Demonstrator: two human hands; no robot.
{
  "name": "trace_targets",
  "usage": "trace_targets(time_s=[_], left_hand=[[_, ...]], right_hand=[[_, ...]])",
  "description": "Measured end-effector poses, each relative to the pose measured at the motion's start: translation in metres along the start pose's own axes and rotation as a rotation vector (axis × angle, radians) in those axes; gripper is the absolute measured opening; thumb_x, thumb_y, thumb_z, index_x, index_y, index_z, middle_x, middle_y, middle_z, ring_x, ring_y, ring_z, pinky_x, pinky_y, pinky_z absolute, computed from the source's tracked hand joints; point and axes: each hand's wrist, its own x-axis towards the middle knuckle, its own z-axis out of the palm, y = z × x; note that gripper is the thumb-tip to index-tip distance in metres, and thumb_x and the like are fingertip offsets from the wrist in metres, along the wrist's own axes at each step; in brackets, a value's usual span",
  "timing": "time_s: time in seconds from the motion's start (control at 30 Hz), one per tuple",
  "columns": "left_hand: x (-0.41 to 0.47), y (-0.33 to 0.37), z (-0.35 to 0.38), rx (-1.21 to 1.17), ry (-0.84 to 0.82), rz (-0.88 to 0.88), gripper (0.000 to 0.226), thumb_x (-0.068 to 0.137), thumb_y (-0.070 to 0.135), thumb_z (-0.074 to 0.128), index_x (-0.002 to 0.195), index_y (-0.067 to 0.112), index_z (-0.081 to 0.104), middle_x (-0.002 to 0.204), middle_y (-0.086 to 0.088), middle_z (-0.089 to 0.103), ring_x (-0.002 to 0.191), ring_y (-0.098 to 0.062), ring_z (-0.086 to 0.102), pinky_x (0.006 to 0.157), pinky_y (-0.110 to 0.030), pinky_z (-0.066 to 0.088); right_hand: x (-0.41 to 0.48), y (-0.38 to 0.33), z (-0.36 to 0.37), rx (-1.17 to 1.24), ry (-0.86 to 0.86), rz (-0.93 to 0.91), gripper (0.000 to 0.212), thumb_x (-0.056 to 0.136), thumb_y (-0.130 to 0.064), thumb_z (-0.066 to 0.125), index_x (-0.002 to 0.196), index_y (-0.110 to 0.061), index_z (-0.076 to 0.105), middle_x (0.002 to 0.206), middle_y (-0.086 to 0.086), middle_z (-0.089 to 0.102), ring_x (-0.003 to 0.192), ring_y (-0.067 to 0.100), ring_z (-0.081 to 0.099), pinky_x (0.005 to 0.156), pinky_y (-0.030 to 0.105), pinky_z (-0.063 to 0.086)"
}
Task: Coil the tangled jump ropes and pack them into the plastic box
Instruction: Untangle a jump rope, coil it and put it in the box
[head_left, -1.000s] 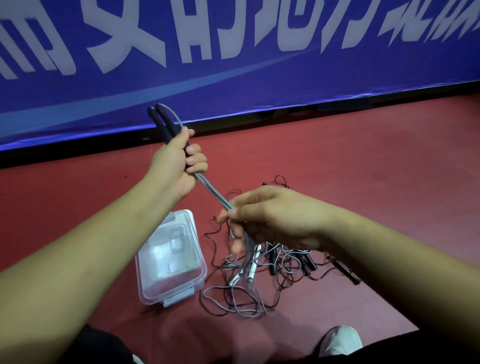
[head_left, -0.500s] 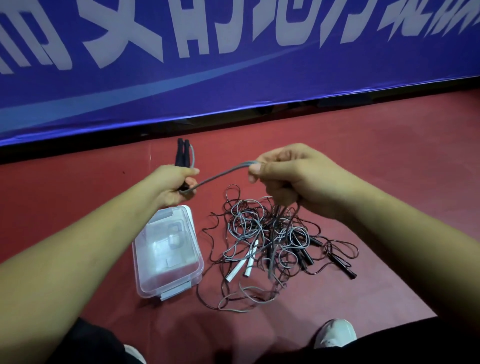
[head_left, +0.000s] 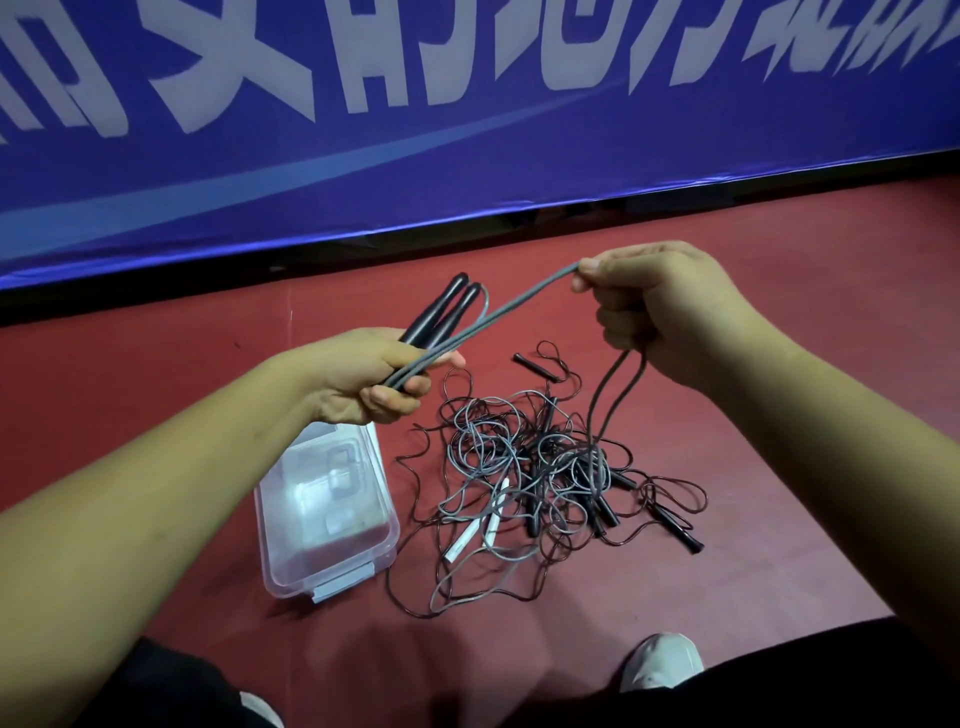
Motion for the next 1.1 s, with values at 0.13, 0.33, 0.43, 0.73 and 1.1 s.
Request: trace_targets(time_s=[0.13, 0.33, 0.43, 0.73, 1.1], left_hand=[[-0.01, 0.006, 0.008, -0.009, -0.09, 0.023, 0.048, 0.087, 0.052, 0.052, 0.116, 0.014, 0.058, 0.057, 0.002, 0.027, 0.035, -0.002, 0.023, 0.031, -0.01, 0.02], [-0.01, 0.001, 0.011, 0.331, -0.087, 0.065, 0.057, 0.079, 0.033, 0.079, 0.118, 0.002, 0.05, 0.052, 0.001, 0.029, 0.036, -0.007, 0.025, 0.036, -0.015, 0.021], [-0.01, -0.003, 0.016, 0.517, -0.025, 0.019, 0.024, 0.092, 0.007, 0.063, 0.11, -0.005, 0.052, 0.048, 0.001, 0.036, 0.037, -0.01, 0.029, 0.038, -0.018, 0.021], [-0.022, -0.012, 0.051, 0.378, -0.297, -0.123, 0.001, 0.092, 0.002, 0.062, 0.091, 0.001, 0.062, 0.073, -0.014, 0.07, 0.063, -0.021, 0.072, 0.056, -0.02, 0.056], [-0.028, 0.016, 0.033, -0.459, 0.117, 0.154, 0.014, 0.071, 0.004, 0.062, 0.073, -0.005, 0.073, 0.073, -0.02, 0.073, 0.065, -0.026, 0.074, 0.055, -0.025, 0.06]], right_hand=[[0.008, 0.006, -0.008, -0.029, 0.045, 0.033, 0.019, 0.096, -0.008, 0.052, 0.084, 0.001, 0.064, 0.053, -0.003, 0.022, 0.044, 0.011, 0.017, 0.042, 0.023, 0.018], [0.012, 0.008, -0.009, -0.092, 0.049, 0.027, 0.019, 0.095, -0.007, 0.054, 0.083, 0.004, 0.065, 0.051, -0.003, 0.023, 0.045, 0.013, 0.017, 0.044, 0.025, 0.018], [0.014, 0.008, -0.006, -0.187, 0.019, -0.02, 0.019, 0.094, -0.006, 0.057, 0.08, 0.003, 0.068, 0.05, -0.003, 0.029, 0.044, 0.013, 0.021, 0.044, 0.024, 0.018], [0.03, 0.018, -0.007, -0.274, 0.005, -0.007, 0.018, 0.094, -0.008, 0.062, 0.081, 0.002, 0.068, 0.049, -0.001, 0.034, 0.045, 0.014, 0.025, 0.047, 0.026, 0.019], [0.026, 0.041, -0.002, -0.271, -0.26, 0.274, 0.021, 0.098, -0.012, 0.055, 0.096, 0.006, 0.065, 0.057, 0.0, 0.029, 0.045, 0.011, 0.022, 0.045, 0.024, 0.014]])
